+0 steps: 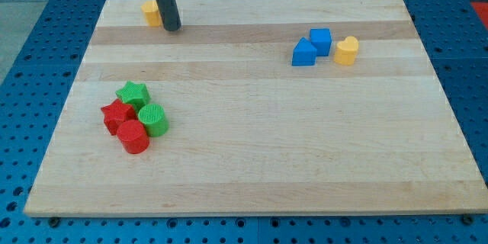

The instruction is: Push the yellow hexagon to the top left corner of the board

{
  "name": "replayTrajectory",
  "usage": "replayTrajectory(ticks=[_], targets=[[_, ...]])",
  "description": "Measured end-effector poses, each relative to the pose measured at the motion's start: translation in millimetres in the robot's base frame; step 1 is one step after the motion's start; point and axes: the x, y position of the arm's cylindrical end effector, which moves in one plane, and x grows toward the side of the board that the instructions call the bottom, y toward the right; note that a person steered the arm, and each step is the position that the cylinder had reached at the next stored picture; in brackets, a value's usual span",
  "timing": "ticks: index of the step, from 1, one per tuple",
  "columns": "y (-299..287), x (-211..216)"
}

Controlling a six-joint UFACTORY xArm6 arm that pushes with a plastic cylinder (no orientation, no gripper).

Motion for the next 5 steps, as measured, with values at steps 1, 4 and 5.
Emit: replayTrajectory(ticks=[1, 4, 5], targets=[[0.0, -14.6], [-41.5, -19.1], [-59.5, -19.1]])
